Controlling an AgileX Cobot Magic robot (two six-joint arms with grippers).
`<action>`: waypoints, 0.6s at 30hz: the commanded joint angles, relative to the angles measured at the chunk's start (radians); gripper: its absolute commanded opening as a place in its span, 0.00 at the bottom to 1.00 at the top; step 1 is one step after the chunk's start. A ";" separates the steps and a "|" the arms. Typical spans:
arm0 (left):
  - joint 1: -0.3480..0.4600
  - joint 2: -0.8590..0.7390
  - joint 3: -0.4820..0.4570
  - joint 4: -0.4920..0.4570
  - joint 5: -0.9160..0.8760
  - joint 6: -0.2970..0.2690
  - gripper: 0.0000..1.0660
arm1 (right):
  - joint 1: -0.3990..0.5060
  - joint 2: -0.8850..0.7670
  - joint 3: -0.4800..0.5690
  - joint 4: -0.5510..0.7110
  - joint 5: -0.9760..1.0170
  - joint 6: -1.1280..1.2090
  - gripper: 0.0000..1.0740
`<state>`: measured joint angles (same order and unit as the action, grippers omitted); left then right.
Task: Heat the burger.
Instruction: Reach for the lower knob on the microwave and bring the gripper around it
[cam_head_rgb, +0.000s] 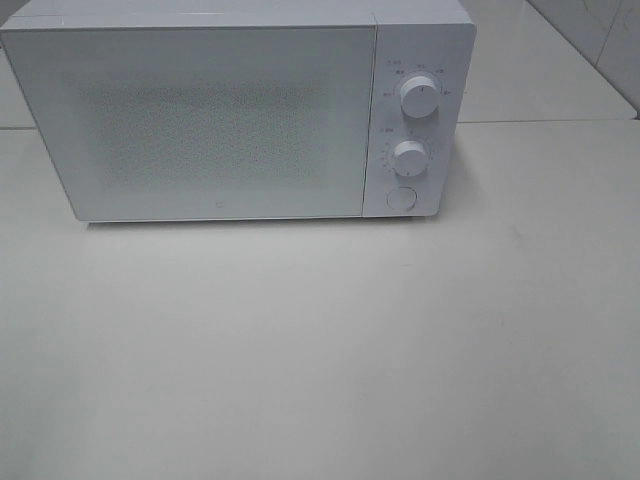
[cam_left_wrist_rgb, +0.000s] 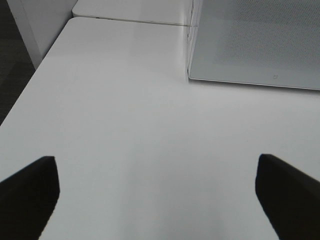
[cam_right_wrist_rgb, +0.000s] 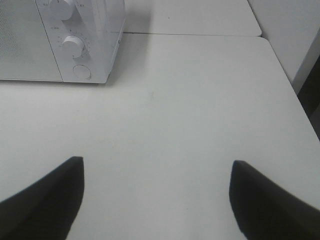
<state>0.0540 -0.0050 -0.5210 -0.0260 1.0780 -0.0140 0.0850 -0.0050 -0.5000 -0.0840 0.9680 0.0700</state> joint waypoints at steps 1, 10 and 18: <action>0.001 -0.015 0.003 -0.004 -0.009 -0.005 0.94 | 0.000 -0.023 -0.004 -0.004 -0.018 0.010 0.71; 0.001 -0.015 0.003 -0.004 -0.009 -0.005 0.94 | 0.000 0.084 -0.023 -0.009 -0.109 0.017 0.71; 0.001 -0.015 0.003 -0.004 -0.009 -0.005 0.94 | 0.000 0.188 0.014 -0.008 -0.257 0.017 0.71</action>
<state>0.0540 -0.0050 -0.5210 -0.0260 1.0780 -0.0140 0.0850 0.1550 -0.5010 -0.0860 0.7690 0.0810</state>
